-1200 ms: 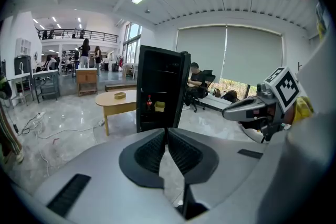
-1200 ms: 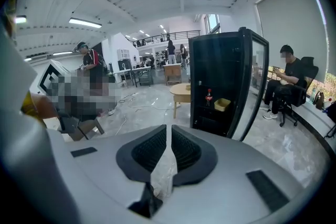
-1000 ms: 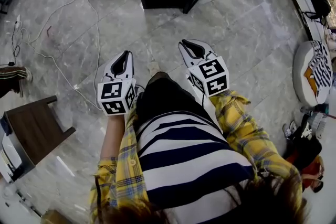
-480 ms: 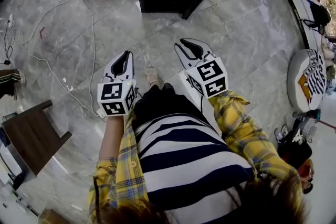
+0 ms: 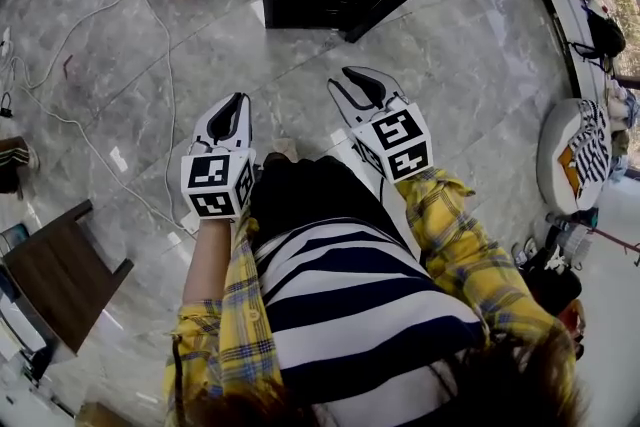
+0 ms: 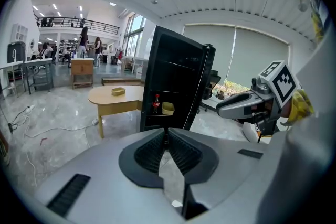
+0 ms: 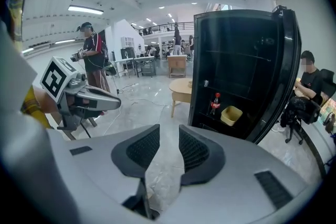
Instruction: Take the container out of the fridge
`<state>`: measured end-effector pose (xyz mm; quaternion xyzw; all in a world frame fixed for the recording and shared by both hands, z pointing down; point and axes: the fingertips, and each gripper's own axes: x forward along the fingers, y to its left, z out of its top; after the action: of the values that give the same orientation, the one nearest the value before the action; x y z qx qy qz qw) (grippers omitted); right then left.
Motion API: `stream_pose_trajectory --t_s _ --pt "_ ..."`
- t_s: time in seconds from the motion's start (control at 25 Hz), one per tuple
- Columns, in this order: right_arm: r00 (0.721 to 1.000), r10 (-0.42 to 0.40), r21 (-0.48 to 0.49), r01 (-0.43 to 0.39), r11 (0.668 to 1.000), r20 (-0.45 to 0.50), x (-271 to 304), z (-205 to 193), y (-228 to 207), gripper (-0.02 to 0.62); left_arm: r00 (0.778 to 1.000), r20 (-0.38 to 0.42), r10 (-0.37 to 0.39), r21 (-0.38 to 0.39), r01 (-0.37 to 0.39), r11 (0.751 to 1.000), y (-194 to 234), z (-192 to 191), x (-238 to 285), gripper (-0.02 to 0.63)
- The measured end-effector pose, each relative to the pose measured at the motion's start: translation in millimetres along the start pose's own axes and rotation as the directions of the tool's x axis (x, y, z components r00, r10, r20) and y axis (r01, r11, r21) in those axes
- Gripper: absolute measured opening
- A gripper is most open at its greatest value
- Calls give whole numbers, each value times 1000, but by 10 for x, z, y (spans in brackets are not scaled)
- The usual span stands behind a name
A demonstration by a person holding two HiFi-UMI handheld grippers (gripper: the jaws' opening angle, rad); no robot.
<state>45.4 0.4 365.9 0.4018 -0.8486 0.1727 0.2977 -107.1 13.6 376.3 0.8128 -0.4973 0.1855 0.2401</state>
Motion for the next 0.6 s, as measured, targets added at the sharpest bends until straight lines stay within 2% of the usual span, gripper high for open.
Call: stream_pose_trajectory --t_s 0.36,0.6 --pt "999 -9 -50 8 999 -34 304 111 -212 110 1000 -15 -2 -7 2 1000 182 11 254 31" --pt "999 -13 -99 9 995 -43 469 168 -561 110 999 -7 36 -14 -36 999 168 77 408 31"
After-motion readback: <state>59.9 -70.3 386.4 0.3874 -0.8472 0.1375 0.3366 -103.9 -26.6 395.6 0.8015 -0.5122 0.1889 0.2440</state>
